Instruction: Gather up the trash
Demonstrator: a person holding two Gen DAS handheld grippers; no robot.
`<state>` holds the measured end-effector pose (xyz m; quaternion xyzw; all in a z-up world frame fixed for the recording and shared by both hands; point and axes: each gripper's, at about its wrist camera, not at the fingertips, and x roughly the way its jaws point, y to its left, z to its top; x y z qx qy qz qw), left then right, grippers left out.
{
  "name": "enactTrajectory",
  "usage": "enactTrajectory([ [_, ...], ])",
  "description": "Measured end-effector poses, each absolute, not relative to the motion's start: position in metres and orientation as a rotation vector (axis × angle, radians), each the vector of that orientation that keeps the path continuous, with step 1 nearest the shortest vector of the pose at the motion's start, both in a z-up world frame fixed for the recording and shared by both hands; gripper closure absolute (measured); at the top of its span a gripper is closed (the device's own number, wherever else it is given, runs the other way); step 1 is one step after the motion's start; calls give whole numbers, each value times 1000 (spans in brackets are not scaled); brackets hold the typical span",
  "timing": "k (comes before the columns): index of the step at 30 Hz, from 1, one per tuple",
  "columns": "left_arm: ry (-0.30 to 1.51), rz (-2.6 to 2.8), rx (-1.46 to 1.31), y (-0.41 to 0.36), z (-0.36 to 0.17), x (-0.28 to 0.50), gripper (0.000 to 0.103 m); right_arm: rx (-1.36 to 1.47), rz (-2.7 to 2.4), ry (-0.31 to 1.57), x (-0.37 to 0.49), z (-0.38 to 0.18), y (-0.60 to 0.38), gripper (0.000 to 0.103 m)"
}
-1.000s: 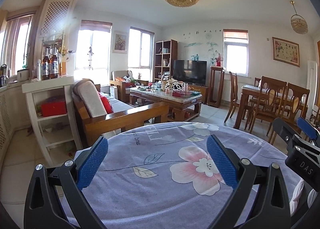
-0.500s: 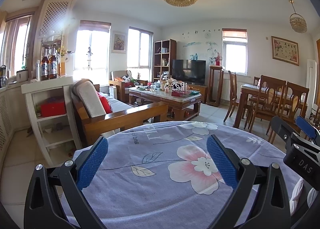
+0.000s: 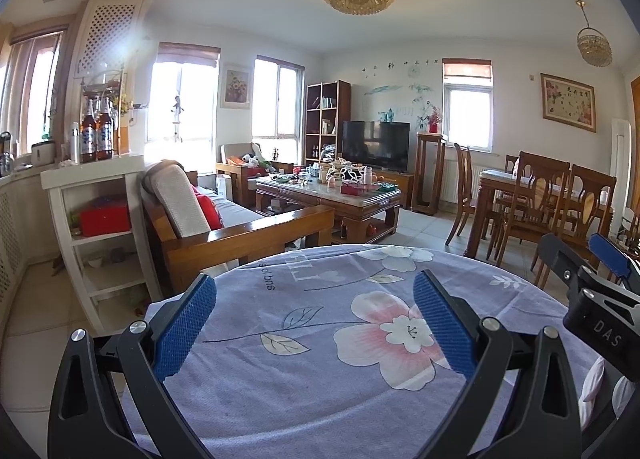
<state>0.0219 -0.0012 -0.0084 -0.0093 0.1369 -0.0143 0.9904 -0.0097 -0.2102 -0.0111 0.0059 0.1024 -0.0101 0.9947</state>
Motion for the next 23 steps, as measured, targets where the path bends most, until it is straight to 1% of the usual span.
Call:
enactTrajectory([
  [23, 277, -18, -23, -3, -8, 16, 5, 17, -24, 210, -9, -13, -208, 5],
])
